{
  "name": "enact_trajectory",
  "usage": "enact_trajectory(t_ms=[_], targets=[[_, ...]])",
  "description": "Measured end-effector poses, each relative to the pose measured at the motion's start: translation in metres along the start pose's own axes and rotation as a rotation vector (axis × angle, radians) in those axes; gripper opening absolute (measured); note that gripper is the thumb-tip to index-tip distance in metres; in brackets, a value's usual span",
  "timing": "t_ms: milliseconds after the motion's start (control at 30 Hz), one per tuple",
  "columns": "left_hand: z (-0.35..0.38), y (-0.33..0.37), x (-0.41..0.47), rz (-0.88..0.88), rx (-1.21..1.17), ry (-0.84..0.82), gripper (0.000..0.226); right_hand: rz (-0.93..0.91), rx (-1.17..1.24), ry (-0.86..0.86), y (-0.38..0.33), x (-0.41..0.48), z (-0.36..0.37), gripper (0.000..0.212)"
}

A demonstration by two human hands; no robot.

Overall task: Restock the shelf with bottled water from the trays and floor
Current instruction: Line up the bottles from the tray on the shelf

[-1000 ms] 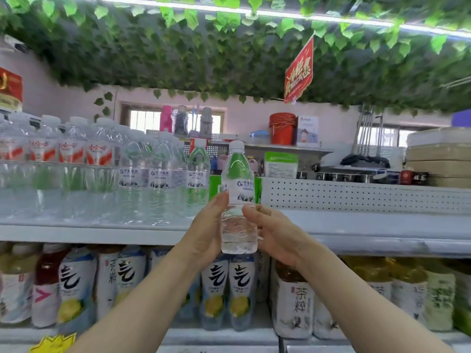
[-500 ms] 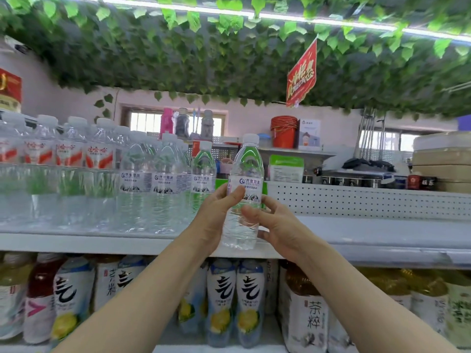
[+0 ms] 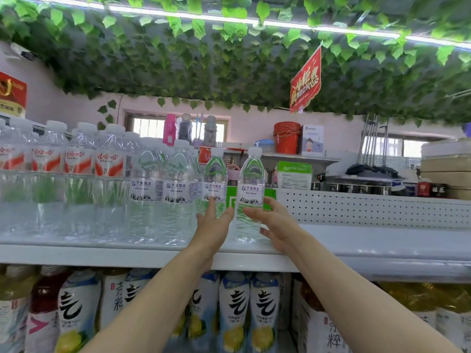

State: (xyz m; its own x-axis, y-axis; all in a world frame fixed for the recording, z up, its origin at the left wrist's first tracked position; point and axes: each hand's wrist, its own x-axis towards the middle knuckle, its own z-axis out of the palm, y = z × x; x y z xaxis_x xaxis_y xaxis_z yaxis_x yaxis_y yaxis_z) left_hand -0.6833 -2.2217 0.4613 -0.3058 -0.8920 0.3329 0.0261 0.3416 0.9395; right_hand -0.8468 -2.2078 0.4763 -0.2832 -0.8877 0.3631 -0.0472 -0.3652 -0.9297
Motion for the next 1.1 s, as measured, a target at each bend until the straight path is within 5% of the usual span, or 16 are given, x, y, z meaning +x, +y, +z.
enact_trajectory(t_ms=[467,600,733,967,1100], targets=[[-0.002,0.007,0.006,-0.109,0.133,-0.026,0.080,-0.017,-0.051,-0.036,0.015,0.031,0.017,0.107],[-0.001,0.006,0.013,-0.129,0.140,-0.030,0.080,-0.004,-0.042,-0.032,0.018,0.036,0.018,0.100],[-0.004,0.006,0.015,-0.133,0.134,-0.042,0.079,0.008,-0.041,-0.033,0.018,0.040,0.018,0.067],[-0.009,0.005,0.019,-0.132,0.102,-0.068,0.078,0.000,-0.092,-0.022,0.019,0.039,0.021,0.102],[-0.011,0.001,0.020,-0.118,0.085,-0.081,0.078,0.007,-0.116,-0.038,0.020,0.039,0.019,0.092]])
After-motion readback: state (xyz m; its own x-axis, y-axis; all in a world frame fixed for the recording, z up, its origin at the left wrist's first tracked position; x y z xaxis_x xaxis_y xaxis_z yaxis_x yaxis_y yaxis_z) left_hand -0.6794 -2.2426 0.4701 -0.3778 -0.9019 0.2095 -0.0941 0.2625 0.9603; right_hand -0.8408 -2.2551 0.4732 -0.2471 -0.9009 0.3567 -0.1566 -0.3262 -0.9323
